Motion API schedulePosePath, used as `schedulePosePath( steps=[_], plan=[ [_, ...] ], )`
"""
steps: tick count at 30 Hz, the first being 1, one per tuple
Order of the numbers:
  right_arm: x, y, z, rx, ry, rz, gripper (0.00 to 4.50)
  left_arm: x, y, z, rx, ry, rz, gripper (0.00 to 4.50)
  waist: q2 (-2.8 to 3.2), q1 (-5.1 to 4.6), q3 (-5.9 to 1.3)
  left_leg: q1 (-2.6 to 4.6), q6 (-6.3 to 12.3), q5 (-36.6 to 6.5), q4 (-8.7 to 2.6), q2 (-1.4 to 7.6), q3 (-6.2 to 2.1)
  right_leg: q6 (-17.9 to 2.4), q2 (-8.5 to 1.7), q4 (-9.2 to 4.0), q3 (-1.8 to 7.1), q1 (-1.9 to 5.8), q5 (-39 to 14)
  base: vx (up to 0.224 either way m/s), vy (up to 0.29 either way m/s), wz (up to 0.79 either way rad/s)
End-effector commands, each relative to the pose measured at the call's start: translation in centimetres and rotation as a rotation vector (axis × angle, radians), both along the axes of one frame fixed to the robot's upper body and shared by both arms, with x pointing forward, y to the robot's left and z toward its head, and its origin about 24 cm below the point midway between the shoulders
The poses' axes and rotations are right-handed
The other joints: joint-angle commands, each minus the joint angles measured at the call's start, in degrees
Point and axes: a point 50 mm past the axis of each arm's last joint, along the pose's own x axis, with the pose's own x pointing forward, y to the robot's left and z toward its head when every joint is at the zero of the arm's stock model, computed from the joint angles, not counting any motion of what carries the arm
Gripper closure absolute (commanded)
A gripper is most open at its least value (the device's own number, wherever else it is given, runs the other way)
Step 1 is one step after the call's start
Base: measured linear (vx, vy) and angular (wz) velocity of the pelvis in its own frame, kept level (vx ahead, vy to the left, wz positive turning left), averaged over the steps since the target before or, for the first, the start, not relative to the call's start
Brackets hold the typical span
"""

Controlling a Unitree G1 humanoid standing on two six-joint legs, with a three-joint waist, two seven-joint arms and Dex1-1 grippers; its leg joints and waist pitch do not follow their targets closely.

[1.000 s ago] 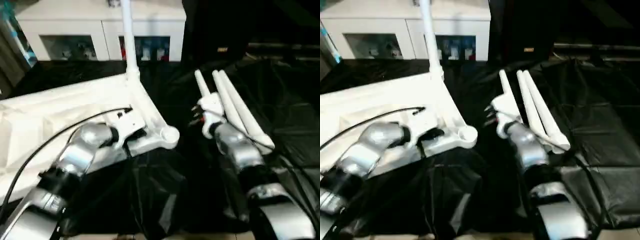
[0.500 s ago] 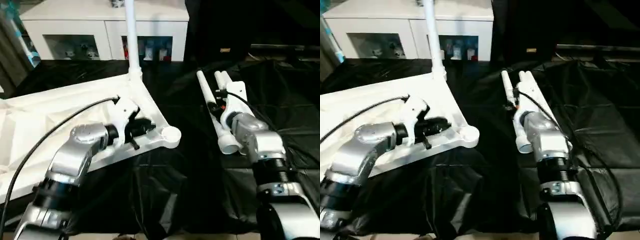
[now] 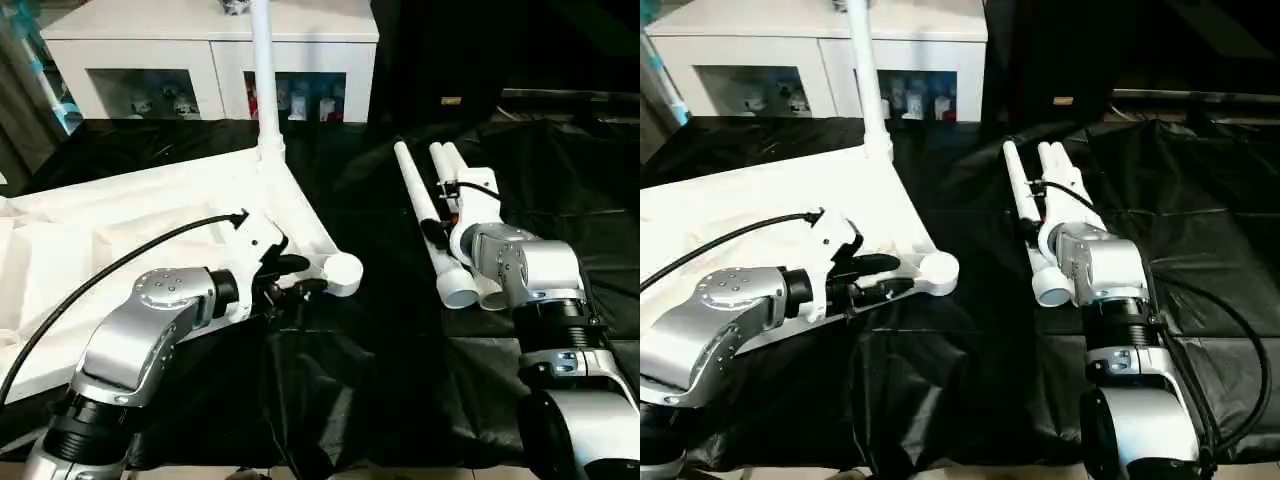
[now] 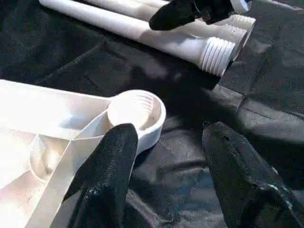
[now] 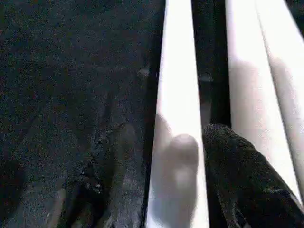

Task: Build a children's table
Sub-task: Pick table leg

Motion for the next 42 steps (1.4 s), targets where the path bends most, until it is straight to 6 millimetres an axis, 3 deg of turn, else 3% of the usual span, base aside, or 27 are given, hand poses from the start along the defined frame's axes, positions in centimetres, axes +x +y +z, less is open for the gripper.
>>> schedulePosePath(
  steps=[1, 8, 11, 12, 17, 18, 19, 23, 31, 34, 36, 42],
  plan=[
    [0.3, -0.2, 0.9, -0.002, -0.009, -0.015, 1.47, -0.2, -0.2, 0.2, 0.011, -0.004, -0.016, 1.6, -0.41, 0.13, -4.3, 1.35, -1.76, -11.78, -4.0, 1.43, -0.9, -9.29, -2.28, -3.92, 2.36, 2.38, -12.42, 0.0, 0.0, 0.0],
    [0.4, -0.4, 1.1, -0.023, 0.011, -0.019, 0.92, -0.3, -0.3, 0.3, 0.023, -0.008, -0.024, 1.1, -0.44, 0.09, -4.42, 1.28, -1.64, -10.56, -3.81, 1.32, -0.84, -9.47, -2.19, -3.72, 2.35, 2.53, -10.98, 0.0, 0.0, 0.0],
    [0.4, -0.5, 0.4, -0.03, 0.116, 0.018, 0.74, -0.1, -0.5, 0.4, 0.056, -0.042, -0.018, 0.73, -0.58, 0.02, -4.47, 1.3, -1.47, -10.5, -3.73, 1.31, -0.84, -10.03, -2.11, -3.64, 2.3, 2.61, -10.55, 0.0, 0.0, 0.0],
    [0.4, -0.5, 0.3, -0.025, 0.128, 0.019, 0.74, -0.1, -0.5, 0.4, 0.059, -0.044, -0.021, 0.73, -0.85, -0.01, -4.45, 1.29, -1.38, -10.54, -3.71, 1.33, -0.79, -10.11, -2.14, -3.68, 2.33, 2.59, -10.61, 0.0, 0.0, 0.0],
    [0.3, -0.7, -0.6, 0.015, 0.22, 0.024, 0.74, -0.3, -0.8, 0.4, 0.076, -0.057, -0.041, 0.73, -0.79, 0.13, -4.5, 1.15, -1.25, -9.51, -3.59, 1.38, -0.8, -10.56, -2.34, -3.52, 2.34, 2.71, -10.0, 0.0, 0.0, 0.0],
    [0.3, -0.7, -0.9, 0.031, 0.246, 0.028, 0.74, -0.4, -0.8, 0.5, 0.08, -0.06, -0.044, 0.73, -1.51, 0.1, -4.58, 1.08, -0.85, -8.87, -3.55, 1.41, -0.76, -10.74, -2.34, -3.36, 2.34, 2.88, -9.47, 0.0, 0.0, 0.0],
    [0.3, -0.7, -0.9, 0.031, 0.246, 0.028, 0.74, -0.4, -0.8, 0.5, 0.08, -0.06, -0.044, 0.73, -1.3, 0.17, -4.63, 1.11, -0.76, -8.72, -3.5, 1.42, -0.81, -10.98, -2.44, -3.25, 2.32, 2.86, -9.5, 0.0, 0.0, 0.0],
    [0.5, -1.0, -1.4, 0.06, 0.291, 0.029, 1.14, -0.5, -0.9, 0.7, 0.084, -0.071, -0.044, 0.65, -1.72, 0.18, -4.43, 1.18, -0.88, -9.25, -3.46, 1.52, -0.69, -10.86, -2.46, -3.38, 2.3, 2.62, -11.22, 0.0, 0.0, 0.0],
    [0.3, -1.2, -2.4, 0.087, 0.332, 0.018, 1.88, -0.5, -0.8, 0.7, 0.087, -0.064, -0.05, 0.65, -1.58, 0.02, -4.48, 1.26, -1.85, -10.43, -3.46, 1.51, -0.73, -11.05, -2.3, -3.31, 2.25, 2.55, -10.21, 0.0, 0.0, 0.0],
    [0.3, -1.3, -2.6, 0.092, 0.348, 0.013, 2.08, -0.6, -0.9, 0.7, 0.086, -0.052, -0.065, 0.65, -1.65, -0.07, -4.36, 1.31, -2.25, -12.52, -3.42, 1.48, -0.74, -11.06, -2.41, -3.57, 2.28, 2.46, -12.71, 0.0, 0.0, 0.0],
    [0.4, -1.5, -2.6, 0.094, 0.348, 0.01, 2.32, -0.6, -1.0, 0.7, 0.086, -0.052, -0.069, 0.65, -1.3, 0.01, -4.34, 1.35, -2.41, -13.13, -3.43, 1.48, -0.83, -10.76, -2.44, -3.61, 2.28, 2.43, -13.5, 0.0, 0.0, 0.0],
    [0.5, -2.1, -2.7, 0.112, 0.323, -0.028, 2.6, -0.2, -1.1, 1.1, 0.081, -0.076, -0.057, 0.65, -1.46, -0.02, -4.3, 1.4, -2.78, -14.56, -3.43, 1.46, -0.91, -10.58, -2.35, -3.71, 2.21, 2.31, -14.71, 0.0, 0.0, 0.0]
  ],
)
